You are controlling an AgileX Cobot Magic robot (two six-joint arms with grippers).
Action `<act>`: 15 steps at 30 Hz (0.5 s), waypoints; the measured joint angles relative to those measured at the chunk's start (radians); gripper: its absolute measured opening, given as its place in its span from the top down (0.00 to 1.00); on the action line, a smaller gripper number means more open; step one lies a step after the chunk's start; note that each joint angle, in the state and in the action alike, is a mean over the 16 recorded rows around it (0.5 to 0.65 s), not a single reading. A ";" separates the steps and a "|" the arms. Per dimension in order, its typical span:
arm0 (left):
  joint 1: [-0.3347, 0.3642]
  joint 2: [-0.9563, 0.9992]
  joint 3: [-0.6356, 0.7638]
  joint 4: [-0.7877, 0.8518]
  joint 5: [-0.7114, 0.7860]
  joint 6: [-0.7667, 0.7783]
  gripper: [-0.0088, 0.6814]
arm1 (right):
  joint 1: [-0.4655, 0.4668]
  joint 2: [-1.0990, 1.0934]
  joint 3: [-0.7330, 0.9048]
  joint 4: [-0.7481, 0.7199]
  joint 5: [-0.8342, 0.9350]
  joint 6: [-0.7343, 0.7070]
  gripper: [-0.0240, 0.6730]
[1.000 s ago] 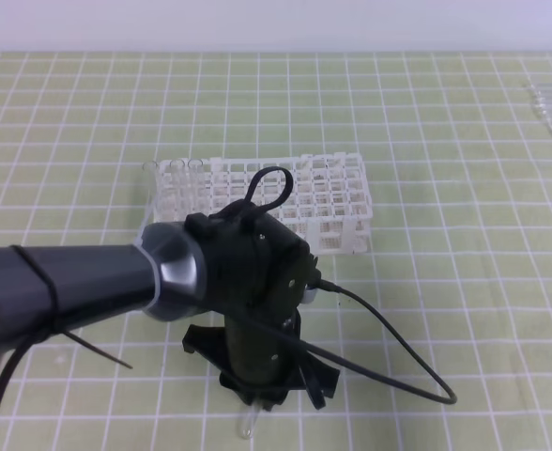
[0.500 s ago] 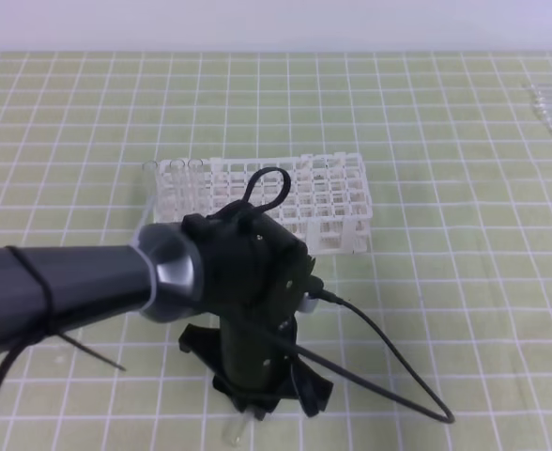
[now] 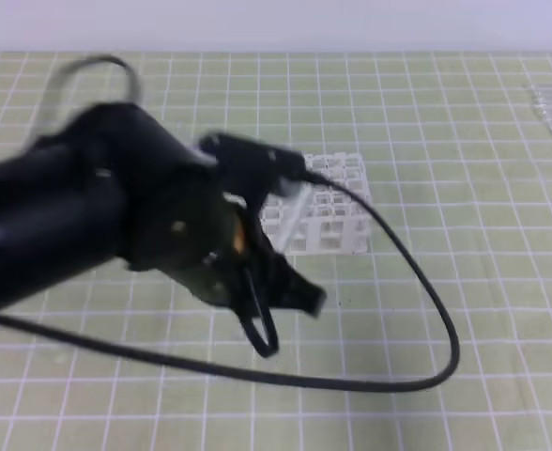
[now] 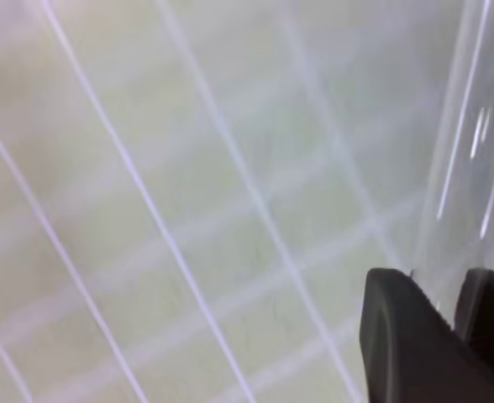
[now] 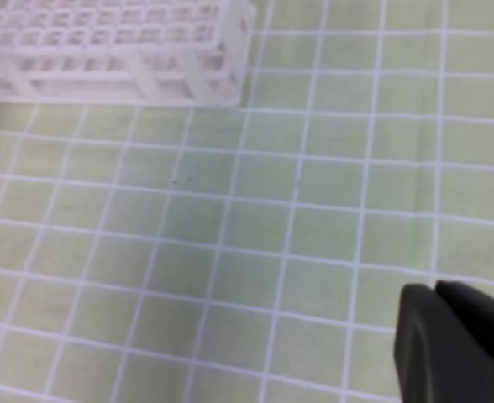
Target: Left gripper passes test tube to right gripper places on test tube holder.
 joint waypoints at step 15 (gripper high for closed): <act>0.000 -0.334 0.277 0.359 -0.346 -0.271 0.93 | 0.039 0.181 -0.217 0.223 0.017 -0.156 0.99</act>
